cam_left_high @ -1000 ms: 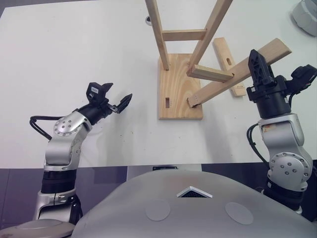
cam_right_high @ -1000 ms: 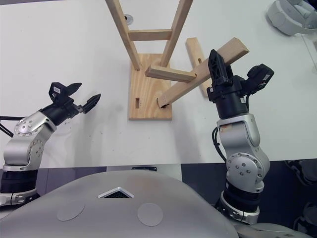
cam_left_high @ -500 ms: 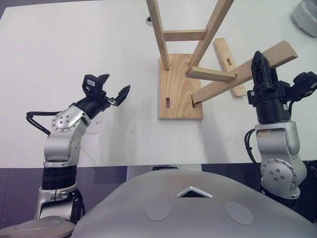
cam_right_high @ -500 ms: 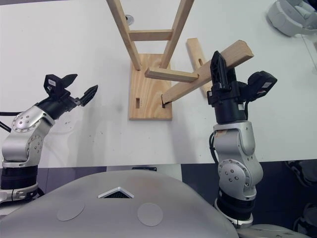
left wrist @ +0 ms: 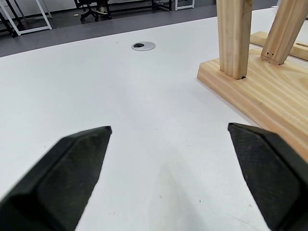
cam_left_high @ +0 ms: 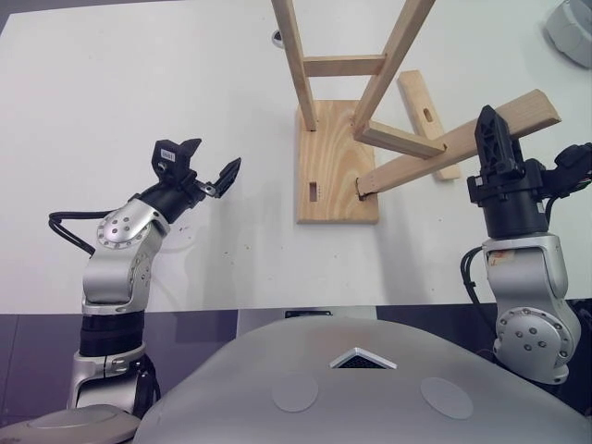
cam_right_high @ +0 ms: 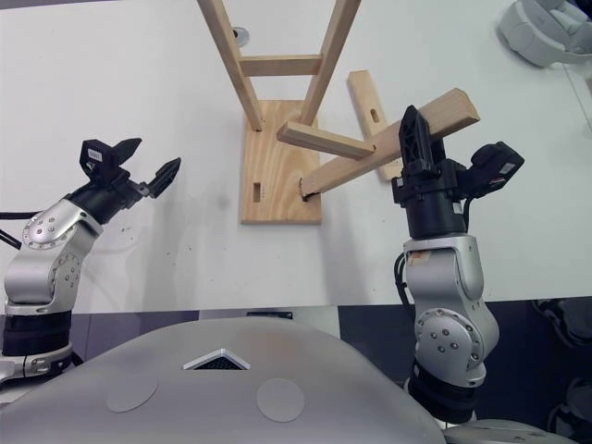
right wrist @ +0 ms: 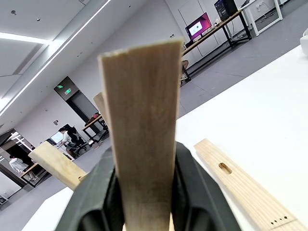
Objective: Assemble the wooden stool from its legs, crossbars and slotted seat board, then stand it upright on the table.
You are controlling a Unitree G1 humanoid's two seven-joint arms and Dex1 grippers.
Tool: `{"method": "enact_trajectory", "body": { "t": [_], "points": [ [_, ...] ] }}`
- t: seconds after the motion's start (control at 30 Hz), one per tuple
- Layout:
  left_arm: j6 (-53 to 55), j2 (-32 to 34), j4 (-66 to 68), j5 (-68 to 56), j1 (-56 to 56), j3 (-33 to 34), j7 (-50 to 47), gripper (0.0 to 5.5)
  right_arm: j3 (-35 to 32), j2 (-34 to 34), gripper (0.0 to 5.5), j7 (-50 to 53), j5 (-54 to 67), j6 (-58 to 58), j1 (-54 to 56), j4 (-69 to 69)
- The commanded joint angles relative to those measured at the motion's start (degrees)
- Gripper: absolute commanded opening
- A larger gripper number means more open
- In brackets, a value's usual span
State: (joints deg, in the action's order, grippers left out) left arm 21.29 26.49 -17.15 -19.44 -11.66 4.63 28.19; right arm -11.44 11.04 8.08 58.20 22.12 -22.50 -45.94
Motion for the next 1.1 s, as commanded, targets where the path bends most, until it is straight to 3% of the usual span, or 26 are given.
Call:
{"method": "enact_trajectory", "body": {
  "t": [0.03, 0.63, 0.93, 1.1],
  "points": [
    [0.16, -0.50, -0.45, 1.34, -0.11, -0.26, -0.99, 4.47, -0.27, 1.27, 1.05, 1.13, 0.33, 0.95, 1.41, -2.24],
    [0.40, -0.80, -1.05, 3.19, 0.79, 0.19, -0.78, 4.47, 2.08, 3.52, 1.05, 1.03, -8.33, 2.78, -0.33, -3.38],
    [0.32, -0.92, -1.35, 3.47, 0.99, 0.61, -1.33, 4.47, 10.14, 12.08, 1.05, -0.83, -33.36, 4.22, 0.60, -0.27],
    [0.18, -1.11, -1.39, 3.44, 1.13, 0.50, -2.11, 4.47, 11.02, 10.90, 1.07, -2.24, -35.09, 5.09, 1.79, 1.44]
  ]
}}
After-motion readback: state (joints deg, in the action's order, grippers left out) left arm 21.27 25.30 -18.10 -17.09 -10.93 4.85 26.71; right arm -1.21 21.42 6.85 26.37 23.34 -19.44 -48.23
